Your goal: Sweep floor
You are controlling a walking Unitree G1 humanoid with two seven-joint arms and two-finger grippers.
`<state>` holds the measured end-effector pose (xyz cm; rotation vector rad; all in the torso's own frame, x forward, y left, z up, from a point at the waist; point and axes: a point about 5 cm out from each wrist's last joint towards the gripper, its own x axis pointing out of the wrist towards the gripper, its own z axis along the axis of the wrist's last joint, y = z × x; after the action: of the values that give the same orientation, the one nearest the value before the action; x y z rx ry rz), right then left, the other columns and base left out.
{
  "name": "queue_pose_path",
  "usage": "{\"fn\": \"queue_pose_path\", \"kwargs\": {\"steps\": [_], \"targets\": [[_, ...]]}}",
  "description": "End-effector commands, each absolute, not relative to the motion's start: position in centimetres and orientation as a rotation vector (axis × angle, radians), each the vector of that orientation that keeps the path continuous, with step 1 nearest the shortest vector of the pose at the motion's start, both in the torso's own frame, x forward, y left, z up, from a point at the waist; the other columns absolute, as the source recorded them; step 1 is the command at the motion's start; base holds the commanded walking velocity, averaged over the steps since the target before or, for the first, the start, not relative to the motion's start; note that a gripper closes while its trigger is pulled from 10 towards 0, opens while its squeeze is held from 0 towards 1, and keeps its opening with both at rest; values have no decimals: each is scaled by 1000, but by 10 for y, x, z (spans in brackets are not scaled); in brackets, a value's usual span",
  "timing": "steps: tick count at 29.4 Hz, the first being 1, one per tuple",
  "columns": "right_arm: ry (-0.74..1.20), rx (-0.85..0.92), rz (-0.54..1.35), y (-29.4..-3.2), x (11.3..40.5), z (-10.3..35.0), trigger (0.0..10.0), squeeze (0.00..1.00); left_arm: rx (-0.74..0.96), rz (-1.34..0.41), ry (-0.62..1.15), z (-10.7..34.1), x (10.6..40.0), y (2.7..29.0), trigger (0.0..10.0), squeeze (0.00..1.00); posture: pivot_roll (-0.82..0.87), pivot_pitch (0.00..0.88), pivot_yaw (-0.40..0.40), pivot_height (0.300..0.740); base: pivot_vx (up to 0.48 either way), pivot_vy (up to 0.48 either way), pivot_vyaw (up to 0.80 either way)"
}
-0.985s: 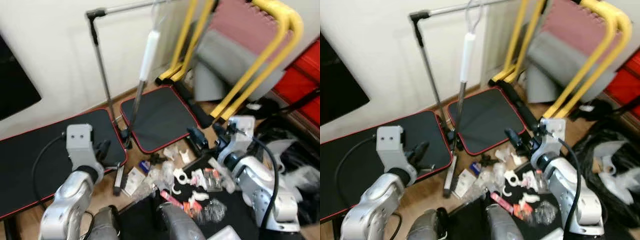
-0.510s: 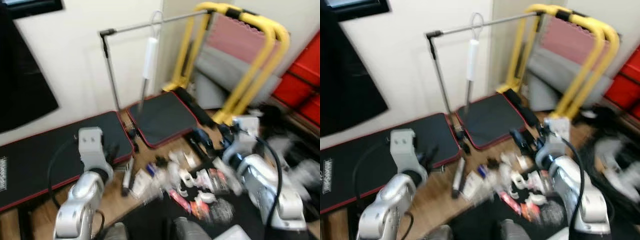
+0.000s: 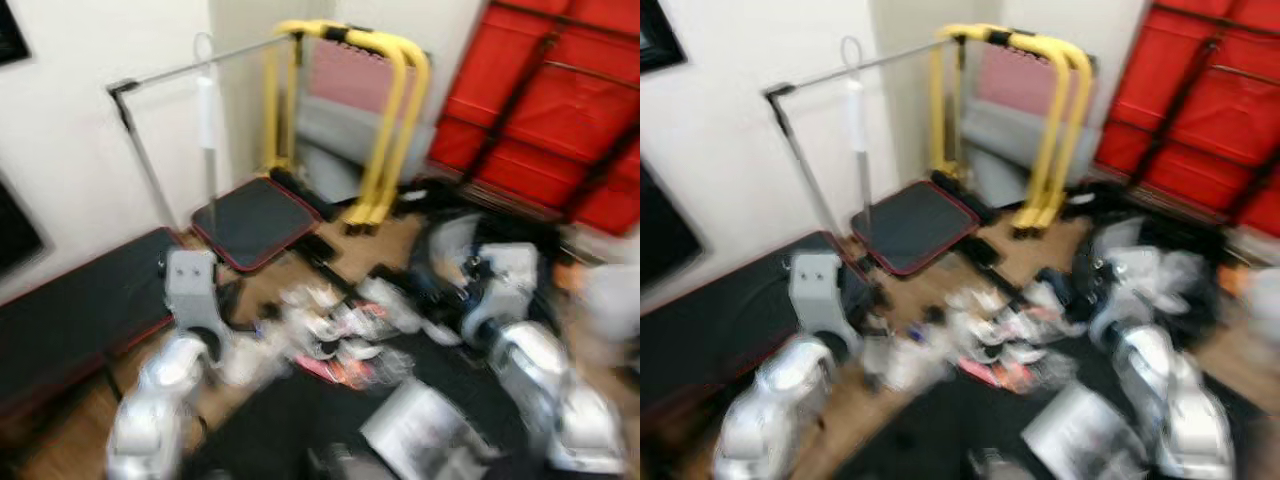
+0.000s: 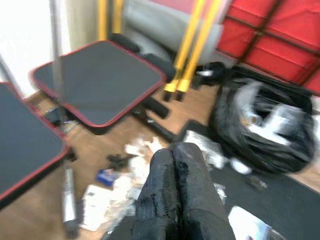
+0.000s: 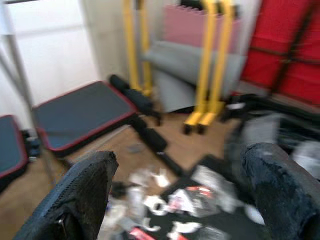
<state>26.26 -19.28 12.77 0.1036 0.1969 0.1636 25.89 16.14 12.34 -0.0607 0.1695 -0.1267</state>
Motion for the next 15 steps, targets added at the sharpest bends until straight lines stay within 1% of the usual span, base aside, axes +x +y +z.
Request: {"fn": "queue_pose_path", "kwargs": {"steps": [1, 12, 15], "targets": [[194, 81, 154, -195, 264, 128, 10000, 0, -44, -170, 174, 120, 258, 156, 10000, 0, -146, 101, -147, 740, 0, 0, -800], [185, 49, 124, -196, 264, 131, 10000, 0, -7, -188, 142, 125, 263, 158, 10000, 0, -158, 102, -147, 740, 0, 0, -800], [170, 20, 111, -195, 259, 132, 10000, 0, 25, -203, 103, 129, 263, 158, 10000, 0, -166, 103, -150, 740, 0, 0, -800]]}}
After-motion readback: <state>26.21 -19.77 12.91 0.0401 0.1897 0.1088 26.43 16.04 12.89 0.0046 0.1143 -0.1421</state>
